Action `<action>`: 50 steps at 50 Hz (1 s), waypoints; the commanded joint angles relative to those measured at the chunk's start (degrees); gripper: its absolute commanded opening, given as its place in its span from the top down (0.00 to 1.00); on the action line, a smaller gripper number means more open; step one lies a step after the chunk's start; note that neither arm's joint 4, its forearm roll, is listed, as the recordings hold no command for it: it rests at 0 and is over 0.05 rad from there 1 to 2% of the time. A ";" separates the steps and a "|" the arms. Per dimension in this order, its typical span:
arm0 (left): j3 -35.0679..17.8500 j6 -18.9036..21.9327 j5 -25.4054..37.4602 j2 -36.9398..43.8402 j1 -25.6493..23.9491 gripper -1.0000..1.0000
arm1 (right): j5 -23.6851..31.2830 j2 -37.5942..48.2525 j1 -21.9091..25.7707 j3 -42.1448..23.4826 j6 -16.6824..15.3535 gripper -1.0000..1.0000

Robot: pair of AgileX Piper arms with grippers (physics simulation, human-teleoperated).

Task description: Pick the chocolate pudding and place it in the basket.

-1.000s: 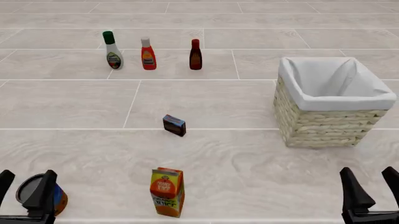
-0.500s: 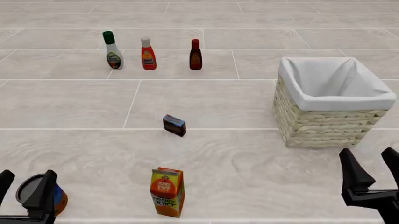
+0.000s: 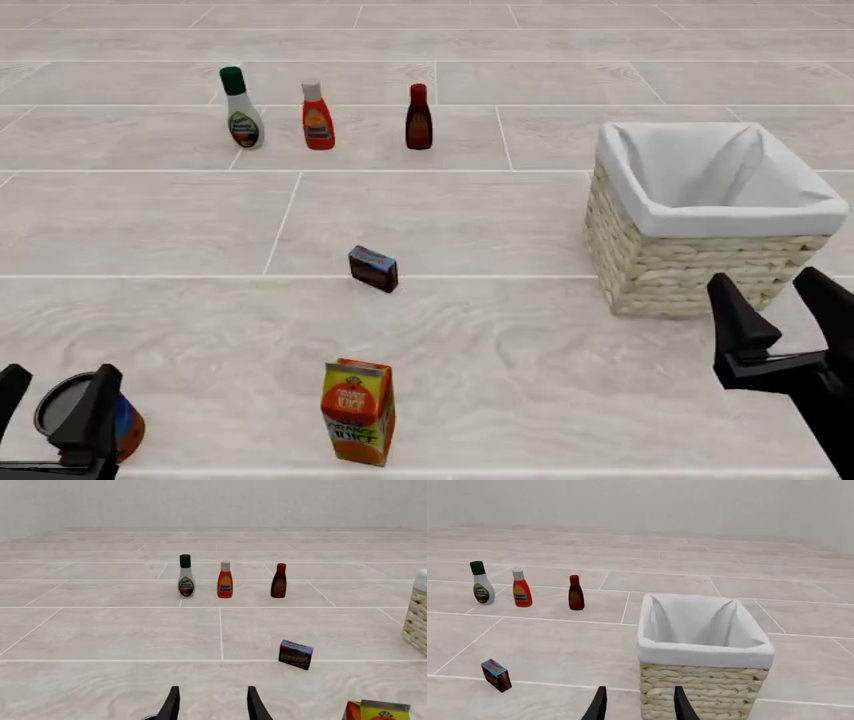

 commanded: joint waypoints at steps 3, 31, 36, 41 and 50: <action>0.00 0.00 0.00 0.00 0.00 0.00 | -2.23 6.58 3.04 -4.13 0.40 0.00; 0.00 0.00 0.00 0.00 0.00 0.00 | -2.24 17.85 7.90 -14.30 1.92 0.00; 0.00 0.00 0.00 0.00 0.00 0.00 | -1.25 20.98 9.75 -17.33 2.29 0.00; 0.00 0.00 0.00 0.00 0.00 0.00 | -0.71 23.45 10.54 -19.90 2.74 0.00; 0.00 0.00 0.00 0.00 0.00 0.00 | -0.49 27.41 12.22 -23.17 3.54 0.00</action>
